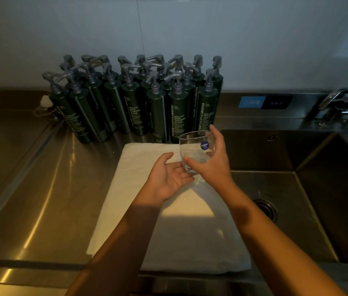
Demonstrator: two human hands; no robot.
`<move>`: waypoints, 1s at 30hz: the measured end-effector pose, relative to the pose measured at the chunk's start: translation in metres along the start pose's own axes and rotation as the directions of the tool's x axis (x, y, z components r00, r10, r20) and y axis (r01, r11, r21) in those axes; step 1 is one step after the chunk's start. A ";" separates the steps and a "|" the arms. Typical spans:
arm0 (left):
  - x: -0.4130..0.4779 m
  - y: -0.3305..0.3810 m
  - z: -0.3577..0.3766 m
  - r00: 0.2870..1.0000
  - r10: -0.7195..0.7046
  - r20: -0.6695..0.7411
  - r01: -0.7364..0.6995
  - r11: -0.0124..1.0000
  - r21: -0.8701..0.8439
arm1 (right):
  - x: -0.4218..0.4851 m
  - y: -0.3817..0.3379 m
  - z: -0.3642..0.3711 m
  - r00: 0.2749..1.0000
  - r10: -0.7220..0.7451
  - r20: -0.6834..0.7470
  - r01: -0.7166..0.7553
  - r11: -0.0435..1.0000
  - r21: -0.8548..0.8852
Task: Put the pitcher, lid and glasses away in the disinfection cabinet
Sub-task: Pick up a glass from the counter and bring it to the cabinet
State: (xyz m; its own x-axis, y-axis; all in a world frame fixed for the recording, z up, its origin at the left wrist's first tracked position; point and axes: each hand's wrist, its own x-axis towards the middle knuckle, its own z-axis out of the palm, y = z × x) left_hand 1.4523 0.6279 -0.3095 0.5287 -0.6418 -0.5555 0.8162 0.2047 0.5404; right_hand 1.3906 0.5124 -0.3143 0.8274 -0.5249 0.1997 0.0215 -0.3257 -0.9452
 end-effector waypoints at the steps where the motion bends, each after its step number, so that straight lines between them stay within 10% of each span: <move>1: 0.000 0.000 0.001 1.000 -0.002 0.014 0.002 0.999 -0.034 | 0.000 0.000 0.002 1.000 0.000 0.001 0.000 1.000 0.009; 30: 0.006 0.011 0.006 0.990 0.134 0.050 -0.127 0.984 -0.127 | 0.014 -0.015 -0.010 0.977 0.085 0.198 -0.095 0.995 0.043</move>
State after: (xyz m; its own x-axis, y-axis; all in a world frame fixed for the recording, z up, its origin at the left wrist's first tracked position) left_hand 1.4630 0.6219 -0.3028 0.6209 -0.6446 -0.4461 0.7655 0.3762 0.5219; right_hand 1.3962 0.5022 -0.2945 0.9209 -0.3844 0.0639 -0.0330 -0.2405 -0.9701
